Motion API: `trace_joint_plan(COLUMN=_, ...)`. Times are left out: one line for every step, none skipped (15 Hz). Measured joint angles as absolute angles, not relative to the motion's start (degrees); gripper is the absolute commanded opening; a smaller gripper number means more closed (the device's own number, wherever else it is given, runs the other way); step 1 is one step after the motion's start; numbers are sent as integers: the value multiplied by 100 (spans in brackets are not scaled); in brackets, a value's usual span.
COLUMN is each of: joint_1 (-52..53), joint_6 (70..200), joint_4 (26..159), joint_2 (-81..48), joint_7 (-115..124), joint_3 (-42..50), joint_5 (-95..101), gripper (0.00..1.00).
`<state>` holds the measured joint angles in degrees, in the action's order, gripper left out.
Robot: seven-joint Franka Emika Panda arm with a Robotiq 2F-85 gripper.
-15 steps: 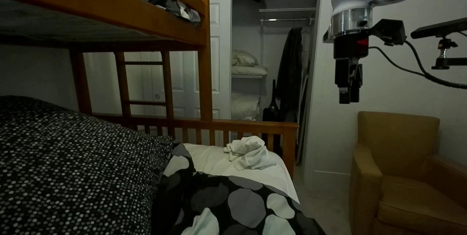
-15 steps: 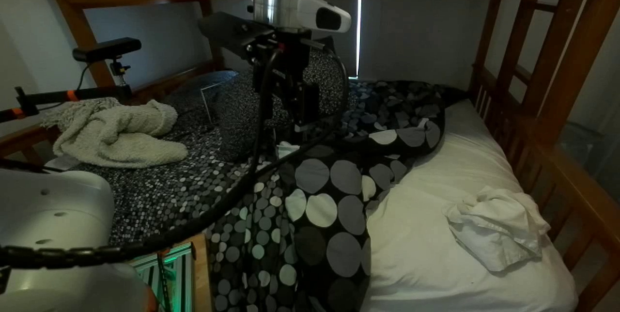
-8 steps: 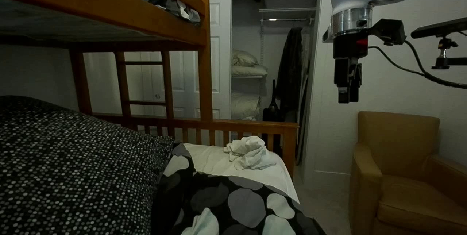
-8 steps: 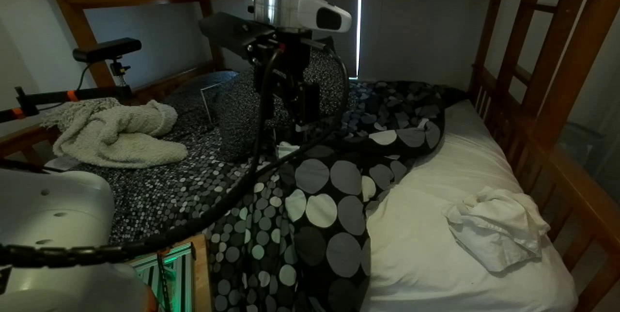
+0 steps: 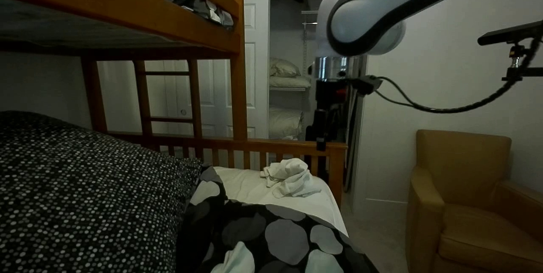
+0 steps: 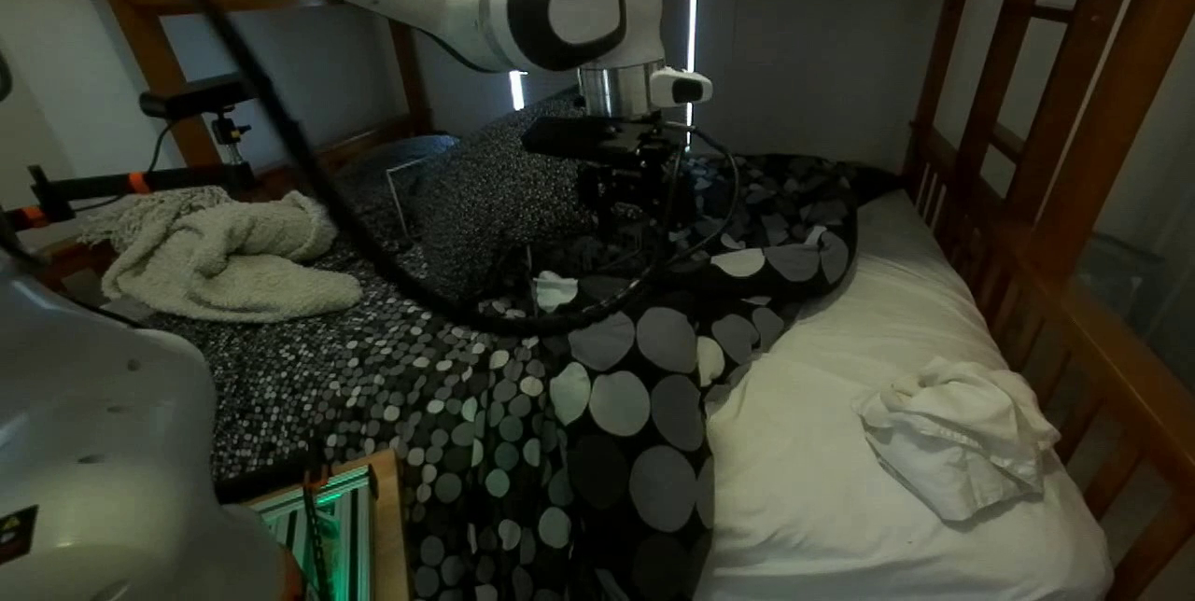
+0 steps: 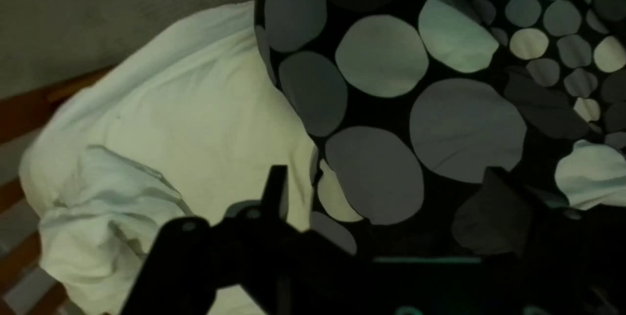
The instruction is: Remove the pillow from the white stand and put it on the bed
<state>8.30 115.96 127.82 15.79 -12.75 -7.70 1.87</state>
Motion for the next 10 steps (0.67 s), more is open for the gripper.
trace_joint_plan(joint_1=939, joint_6=11731, joint_4=12610, joint_2=1245, joint_7=-1318, joint_3=-904, joint_5=220, gripper=100)
trace_joint_plan(joint_1=1056, joint_6=11781, joint_4=12409, joint_2=905, joint_7=-1376, joint_3=-1034, joint_5=224, gripper=100)
trace_joint_plan(joint_1=1154, joint_6=11783, joint_4=12213, joint_2=613, joint_7=-1381, joint_3=-1126, joint_5=224, gripper=100)
trace_joint_plan(joint_1=1215, joint_6=11783, joint_4=12059, joint_2=394, joint_7=-1381, joint_3=-1178, joint_5=227, gripper=100)
trace_joint_plan(joint_1=1242, joint_6=11783, joint_4=11959, joint_2=262, joint_7=-1386, joint_3=-1193, joint_5=230, gripper=100)
trace_joint_plan(joint_1=1241, joint_6=11783, joint_4=11897, joint_2=202, joint_7=-1403, joint_3=-1188, joint_5=231, gripper=100)
trace_joint_plan(joint_1=1227, joint_6=11782, joint_4=11871, joint_2=192, joint_7=-1442, joint_3=-1174, joint_5=232, gripper=100)
trace_joint_plan(joint_1=1220, joint_6=11782, joint_4=11855, joint_2=197, joint_7=-1476, joint_3=-1156, joint_5=232, gripper=100)
trace_joint_plan(joint_1=1217, joint_6=11781, joint_4=11847, joint_2=201, joint_7=-1486, joint_3=-1152, joint_5=232, gripper=100)
trace_joint_plan(joint_1=1218, joint_6=11781, joint_4=11846, joint_2=204, joint_7=-1487, joint_3=-1153, joint_5=232, gripper=100)
